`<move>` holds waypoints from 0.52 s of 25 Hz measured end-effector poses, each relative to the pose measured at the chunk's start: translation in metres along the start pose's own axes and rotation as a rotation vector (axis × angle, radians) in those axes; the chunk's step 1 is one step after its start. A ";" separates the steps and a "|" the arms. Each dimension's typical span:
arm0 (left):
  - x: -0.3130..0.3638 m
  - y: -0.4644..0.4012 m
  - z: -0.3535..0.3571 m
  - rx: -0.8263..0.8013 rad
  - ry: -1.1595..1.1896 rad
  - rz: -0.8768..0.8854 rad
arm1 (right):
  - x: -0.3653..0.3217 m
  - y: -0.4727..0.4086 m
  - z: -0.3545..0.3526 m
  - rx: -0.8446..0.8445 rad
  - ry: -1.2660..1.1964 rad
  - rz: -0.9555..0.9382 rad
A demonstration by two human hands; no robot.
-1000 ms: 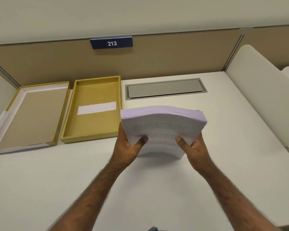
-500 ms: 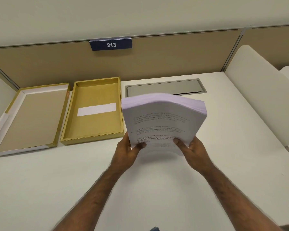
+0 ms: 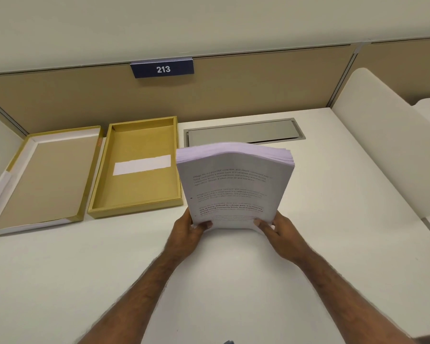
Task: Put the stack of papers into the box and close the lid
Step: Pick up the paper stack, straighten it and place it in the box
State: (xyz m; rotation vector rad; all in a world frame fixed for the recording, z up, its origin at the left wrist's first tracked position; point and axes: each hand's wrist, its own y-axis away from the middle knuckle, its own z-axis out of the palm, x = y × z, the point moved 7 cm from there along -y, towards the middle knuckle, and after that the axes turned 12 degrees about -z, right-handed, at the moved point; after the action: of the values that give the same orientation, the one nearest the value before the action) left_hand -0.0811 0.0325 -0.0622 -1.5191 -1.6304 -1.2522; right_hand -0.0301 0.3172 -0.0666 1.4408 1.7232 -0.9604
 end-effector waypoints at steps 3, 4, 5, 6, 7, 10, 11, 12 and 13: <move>0.005 0.005 0.000 0.026 0.003 0.025 | -0.002 0.003 -0.007 0.027 0.041 -0.041; 0.005 0.005 0.002 0.016 0.009 0.020 | -0.001 0.003 -0.006 0.020 0.048 -0.039; 0.003 0.006 0.003 0.002 0.018 0.013 | 0.002 0.005 -0.003 0.009 0.047 -0.032; 0.002 0.006 0.004 -0.017 0.022 0.010 | 0.005 0.007 0.000 0.003 0.039 -0.025; 0.002 0.007 0.005 -0.040 0.018 0.013 | 0.007 0.008 0.001 0.003 0.031 -0.018; 0.012 0.008 -0.003 -0.081 0.004 0.025 | 0.010 0.007 0.000 -0.007 0.025 -0.009; 0.020 0.008 -0.009 -0.069 0.036 0.041 | 0.008 0.006 -0.001 -0.011 0.020 -0.015; 0.030 0.008 -0.017 -0.048 0.090 0.068 | 0.005 0.005 -0.002 -0.020 0.012 -0.019; 0.041 0.007 -0.024 -0.032 0.153 0.100 | 0.002 0.005 -0.002 -0.033 -0.001 -0.020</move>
State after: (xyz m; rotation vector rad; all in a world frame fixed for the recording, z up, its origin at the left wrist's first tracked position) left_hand -0.0864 0.0272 -0.0148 -1.4664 -1.4259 -1.3114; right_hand -0.0250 0.3202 -0.0677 1.4043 1.7475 -0.9385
